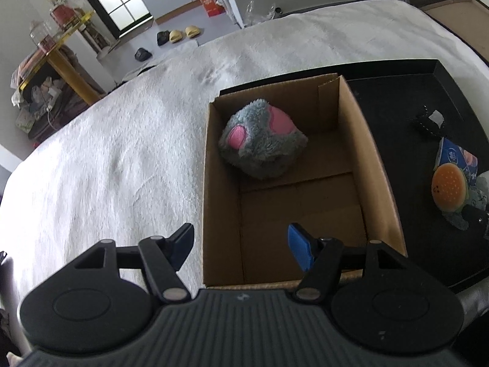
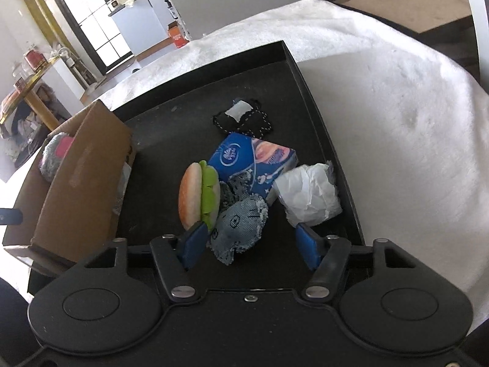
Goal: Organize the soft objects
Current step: 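Move the right tool back and grasp the blue plush toy, then lift the blue plush toy into the box and release it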
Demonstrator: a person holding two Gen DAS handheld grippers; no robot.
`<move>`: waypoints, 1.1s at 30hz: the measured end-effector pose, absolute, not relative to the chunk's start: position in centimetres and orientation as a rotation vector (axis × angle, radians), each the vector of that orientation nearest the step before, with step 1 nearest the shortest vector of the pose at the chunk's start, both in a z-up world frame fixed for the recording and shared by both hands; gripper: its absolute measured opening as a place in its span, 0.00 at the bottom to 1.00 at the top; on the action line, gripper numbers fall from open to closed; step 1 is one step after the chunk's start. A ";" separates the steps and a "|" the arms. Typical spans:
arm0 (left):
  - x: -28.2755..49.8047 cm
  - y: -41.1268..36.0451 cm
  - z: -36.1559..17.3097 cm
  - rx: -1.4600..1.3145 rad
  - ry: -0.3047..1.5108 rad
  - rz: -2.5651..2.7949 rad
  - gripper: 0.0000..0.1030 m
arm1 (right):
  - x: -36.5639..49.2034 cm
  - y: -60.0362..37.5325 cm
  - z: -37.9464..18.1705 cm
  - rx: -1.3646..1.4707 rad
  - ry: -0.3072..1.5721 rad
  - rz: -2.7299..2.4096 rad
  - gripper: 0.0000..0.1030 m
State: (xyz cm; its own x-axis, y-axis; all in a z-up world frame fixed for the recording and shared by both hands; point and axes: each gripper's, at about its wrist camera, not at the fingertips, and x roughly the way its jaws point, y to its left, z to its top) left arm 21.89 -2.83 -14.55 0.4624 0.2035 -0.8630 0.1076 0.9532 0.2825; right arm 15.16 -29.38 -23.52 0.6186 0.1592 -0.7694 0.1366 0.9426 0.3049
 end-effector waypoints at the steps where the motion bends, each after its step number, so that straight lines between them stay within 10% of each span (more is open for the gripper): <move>1: 22.0 -2.8 -14.6 0.310 1.096 0.063 0.64 | 15.3 -29.4 -23.7 0.357 0.914 0.015 0.49; 8: 22.1 -2.2 -14.5 0.265 1.110 0.071 0.64 | 15.1 -29.6 -23.5 0.378 0.907 0.055 0.15; 33: 20.8 0.6 -13.2 0.137 1.070 0.095 0.64 | 14.8 -26.3 -16.0 0.175 0.774 0.025 0.12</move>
State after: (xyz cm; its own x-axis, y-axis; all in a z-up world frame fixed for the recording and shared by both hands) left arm 20.80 0.61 -13.23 0.4776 0.1440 -0.8667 -0.0113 0.9874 0.1579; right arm 14.84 -26.29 -16.00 0.7156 0.0864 -0.6931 0.0420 0.9852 0.1661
